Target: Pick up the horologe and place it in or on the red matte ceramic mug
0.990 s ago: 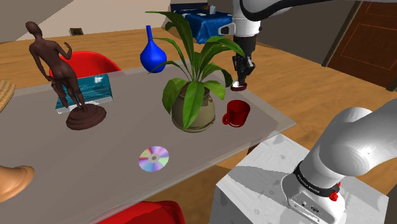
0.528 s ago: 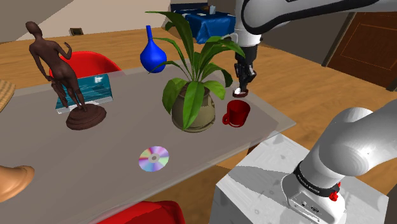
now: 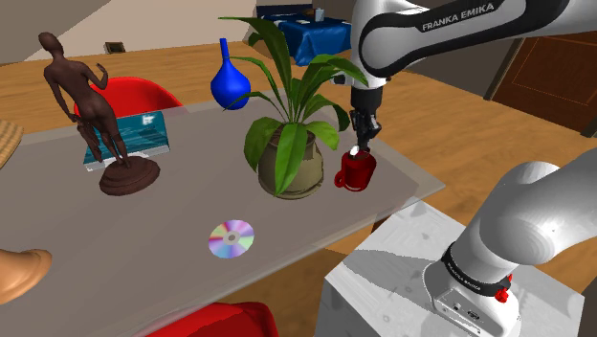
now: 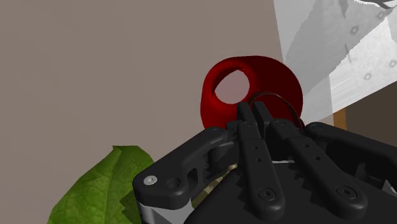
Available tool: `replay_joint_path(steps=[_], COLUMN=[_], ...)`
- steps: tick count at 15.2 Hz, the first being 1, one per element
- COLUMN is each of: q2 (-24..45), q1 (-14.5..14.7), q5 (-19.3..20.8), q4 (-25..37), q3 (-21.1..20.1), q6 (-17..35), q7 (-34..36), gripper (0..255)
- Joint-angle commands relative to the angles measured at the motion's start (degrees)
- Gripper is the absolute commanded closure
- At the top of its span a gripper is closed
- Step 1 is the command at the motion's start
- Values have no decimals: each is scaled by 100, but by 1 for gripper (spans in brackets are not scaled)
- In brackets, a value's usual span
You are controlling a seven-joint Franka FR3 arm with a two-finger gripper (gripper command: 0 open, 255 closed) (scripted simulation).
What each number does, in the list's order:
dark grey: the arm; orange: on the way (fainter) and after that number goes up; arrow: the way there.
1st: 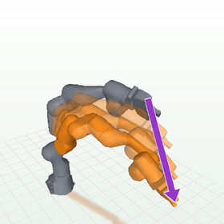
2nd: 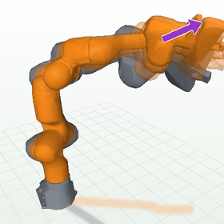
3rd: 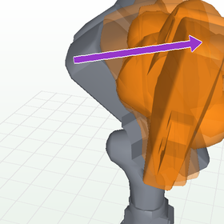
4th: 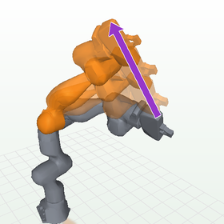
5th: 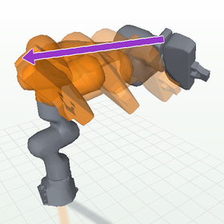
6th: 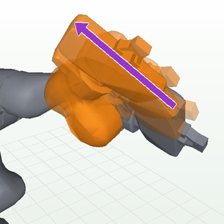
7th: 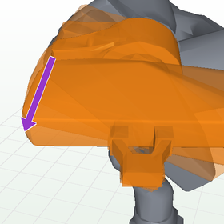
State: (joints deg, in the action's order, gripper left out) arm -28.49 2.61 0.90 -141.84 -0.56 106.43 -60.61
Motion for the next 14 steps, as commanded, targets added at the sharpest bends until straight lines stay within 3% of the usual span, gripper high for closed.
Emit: replay_joint_path(steps=[1,9,10,14], q2=[58,58,58,58], q1=[-2,-2,-2,-2], q5=[3,3,3,3], q4=[-163,-163,-163,-163], q3=[2,2,2,2], q6=[224,223,223,223], q7=[1,1,1,1], gripper=[255,255,0,0])
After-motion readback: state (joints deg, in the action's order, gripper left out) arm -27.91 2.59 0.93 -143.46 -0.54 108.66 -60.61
